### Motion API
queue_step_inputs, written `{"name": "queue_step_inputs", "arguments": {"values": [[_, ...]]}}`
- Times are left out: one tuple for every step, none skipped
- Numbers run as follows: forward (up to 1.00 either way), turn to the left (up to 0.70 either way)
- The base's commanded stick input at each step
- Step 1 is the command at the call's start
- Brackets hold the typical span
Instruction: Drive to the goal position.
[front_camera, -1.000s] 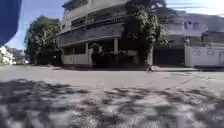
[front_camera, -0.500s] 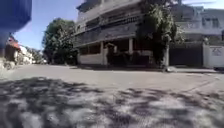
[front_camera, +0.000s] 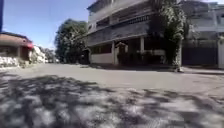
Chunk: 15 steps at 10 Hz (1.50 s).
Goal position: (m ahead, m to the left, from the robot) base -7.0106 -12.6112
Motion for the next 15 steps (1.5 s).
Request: {"name": "queue_step_inputs", "arguments": {"values": [[0.0,0.0],[0.03,0.0],[0.19,0.0],[0.51,0.0],[0.7,0.0],[0.7,0.0],[0.7,0.0],[0.7,0.0],[0.7,0.0],[0.7,0.0],[0.7,0.0],[0.7,0.0],[0.7,0.0],[0.7,0.0],[0.7,0.0]]}}
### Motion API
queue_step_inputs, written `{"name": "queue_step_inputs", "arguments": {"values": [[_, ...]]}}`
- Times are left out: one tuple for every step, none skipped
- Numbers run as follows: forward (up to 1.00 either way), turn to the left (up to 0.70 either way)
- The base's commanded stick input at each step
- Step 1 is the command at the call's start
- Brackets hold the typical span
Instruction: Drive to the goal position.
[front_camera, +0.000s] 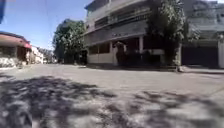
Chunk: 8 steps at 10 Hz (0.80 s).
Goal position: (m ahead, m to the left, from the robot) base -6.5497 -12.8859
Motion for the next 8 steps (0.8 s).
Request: {"name": "queue_step_inputs", "arguments": {"values": [[0.7,0.0],[0.7,0.0],[0.7,0.0],[0.7,0.0],[0.7,0.0],[0.7,0.0],[0.7,0.0],[0.7,0.0]]}}
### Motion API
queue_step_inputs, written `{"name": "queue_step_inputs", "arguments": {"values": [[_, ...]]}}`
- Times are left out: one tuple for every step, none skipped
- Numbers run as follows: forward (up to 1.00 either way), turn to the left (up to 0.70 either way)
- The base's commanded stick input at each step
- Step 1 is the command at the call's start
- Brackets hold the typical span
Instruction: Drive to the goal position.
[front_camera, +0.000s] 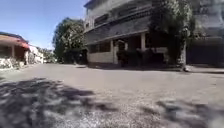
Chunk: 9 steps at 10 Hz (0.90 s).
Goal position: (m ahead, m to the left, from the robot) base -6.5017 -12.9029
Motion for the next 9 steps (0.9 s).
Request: {"name": "queue_step_inputs", "arguments": {"values": [[0.7,0.0],[0.7,0.0],[0.7,0.0],[0.7,0.0],[0.7,0.0],[0.7,0.0],[0.7,0.0],[0.7,0.0],[0.7,0.0]]}}
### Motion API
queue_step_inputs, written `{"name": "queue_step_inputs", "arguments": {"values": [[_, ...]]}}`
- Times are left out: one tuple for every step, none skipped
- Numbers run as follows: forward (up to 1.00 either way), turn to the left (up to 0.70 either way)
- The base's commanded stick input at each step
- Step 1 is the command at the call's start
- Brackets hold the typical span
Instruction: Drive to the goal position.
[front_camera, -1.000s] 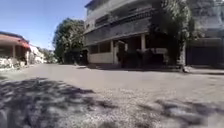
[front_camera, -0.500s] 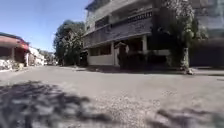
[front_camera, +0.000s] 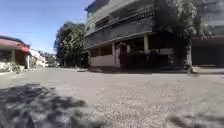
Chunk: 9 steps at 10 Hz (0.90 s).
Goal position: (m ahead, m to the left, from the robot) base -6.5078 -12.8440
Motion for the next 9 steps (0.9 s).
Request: {"name": "queue_step_inputs", "arguments": {"values": [[0.65,-0.17],[0.57,-0.55],[0.55,-0.55],[0.69,-0.36],[0.7,-0.34],[0.7,-0.18],[0.7,-0.02],[0.7,-0.02],[0.7,-0.02]]}}
